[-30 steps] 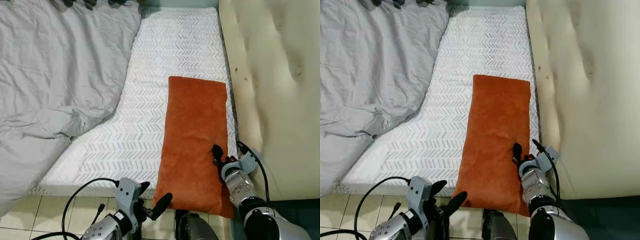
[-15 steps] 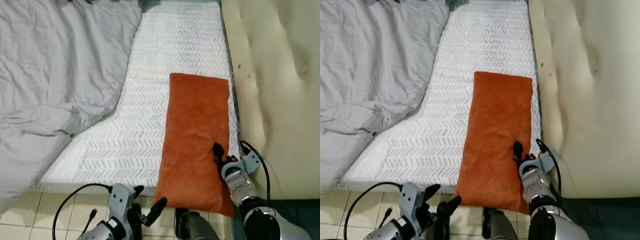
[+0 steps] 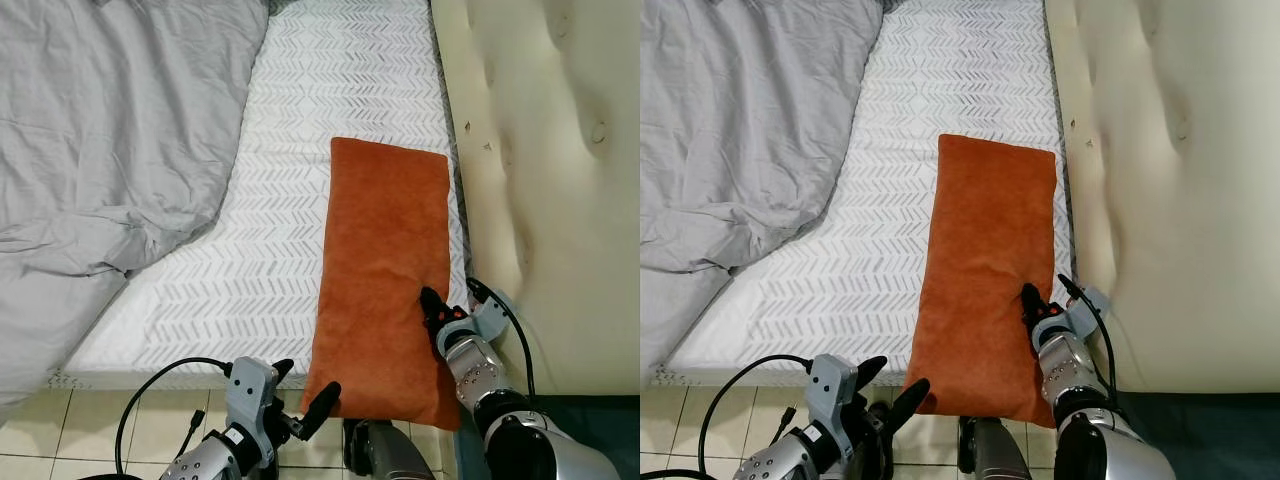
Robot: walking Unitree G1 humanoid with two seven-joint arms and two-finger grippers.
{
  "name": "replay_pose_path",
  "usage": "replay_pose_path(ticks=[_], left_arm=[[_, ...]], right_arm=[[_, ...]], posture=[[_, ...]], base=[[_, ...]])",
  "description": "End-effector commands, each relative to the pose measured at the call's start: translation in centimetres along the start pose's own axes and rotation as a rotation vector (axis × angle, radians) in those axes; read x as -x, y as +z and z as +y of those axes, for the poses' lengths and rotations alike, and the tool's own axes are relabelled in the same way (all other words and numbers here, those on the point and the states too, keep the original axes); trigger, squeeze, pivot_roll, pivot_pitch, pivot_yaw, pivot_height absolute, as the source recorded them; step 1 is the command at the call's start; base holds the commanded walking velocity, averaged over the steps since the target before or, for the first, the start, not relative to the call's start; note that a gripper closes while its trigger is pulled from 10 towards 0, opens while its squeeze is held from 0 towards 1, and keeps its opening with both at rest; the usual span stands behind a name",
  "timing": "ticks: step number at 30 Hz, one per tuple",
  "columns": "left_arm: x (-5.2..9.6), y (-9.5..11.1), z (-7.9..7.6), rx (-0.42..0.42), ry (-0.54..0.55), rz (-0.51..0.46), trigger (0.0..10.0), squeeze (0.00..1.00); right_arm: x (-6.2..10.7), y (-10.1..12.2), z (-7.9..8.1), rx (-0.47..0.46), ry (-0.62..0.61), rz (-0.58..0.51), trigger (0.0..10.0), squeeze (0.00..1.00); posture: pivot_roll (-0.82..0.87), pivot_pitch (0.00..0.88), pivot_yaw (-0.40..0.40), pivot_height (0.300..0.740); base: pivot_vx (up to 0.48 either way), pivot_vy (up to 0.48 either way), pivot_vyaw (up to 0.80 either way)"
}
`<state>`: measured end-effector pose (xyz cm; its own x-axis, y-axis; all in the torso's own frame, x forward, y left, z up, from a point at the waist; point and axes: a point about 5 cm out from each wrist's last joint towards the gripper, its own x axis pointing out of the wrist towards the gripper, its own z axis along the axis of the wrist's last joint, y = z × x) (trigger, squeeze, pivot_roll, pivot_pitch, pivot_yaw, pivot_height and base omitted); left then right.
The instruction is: Clean up the room
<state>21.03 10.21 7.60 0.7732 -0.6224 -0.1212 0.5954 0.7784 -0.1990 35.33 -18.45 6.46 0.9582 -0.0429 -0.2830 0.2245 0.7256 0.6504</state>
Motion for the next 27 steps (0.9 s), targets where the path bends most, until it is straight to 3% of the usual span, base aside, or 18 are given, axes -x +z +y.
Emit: replay_pose_path(ticks=[1, 14, 19, 22, 23, 27], left_arm=[[0.4, -1.3, -0.3, 0.019, 0.009, 0.046, 10.0, 0.00], [0.4, -1.4, -0.1, 0.008, 0.028, 0.051, 10.0, 0.00], [0.4, -1.2, -0.1, 0.001, 0.033, 0.040, 10.0, 0.00], [0.3, -1.2, -0.1, 0.000, 0.033, 0.038, 10.0, 0.00], [0.1, -1.2, -0.2, 0.001, 0.033, 0.034, 10.0, 0.00], [0.0, -1.3, -0.2, 0.002, 0.032, 0.034, 10.0, 0.00]], right_arm=[[0.9, -3.0, -1.7, -0.028, -0.075, 0.128, 0.0, 0.00], [0.9, -3.0, -1.5, -0.033, -0.085, 0.128, 0.0, 0.00], [0.0, 0.5, -1.1, 0.061, -0.133, 0.005, 0.0, 0.00], [-0.1, 1.2, -0.9, 0.071, -0.136, -0.025, 0.0, 0.00], [-0.4, 3.2, -0.5, 0.102, -0.141, -0.097, 0.0, 0.00], [-0.5, 4.8, -0.5, 0.116, -0.157, -0.153, 0.0, 0.00]], posture=[[0.14, 0.558, -0.064, 0.740], [0.14, 0.559, -0.069, 0.740], [0.13, 0.553, -0.078, 0.740], [0.13, 0.548, -0.081, 0.740], [0.11, 0.541, -0.090, 0.740], [0.10, 0.535, -0.096, 0.740]], base=[[0.000, 0.000, 0.00], [0.000, 0.000, 0.00], [0.000, 0.000, 0.00], [0.000, 0.000, 0.00], [0.000, 0.000, 0.00], [0.000, 0.000, 0.00]])
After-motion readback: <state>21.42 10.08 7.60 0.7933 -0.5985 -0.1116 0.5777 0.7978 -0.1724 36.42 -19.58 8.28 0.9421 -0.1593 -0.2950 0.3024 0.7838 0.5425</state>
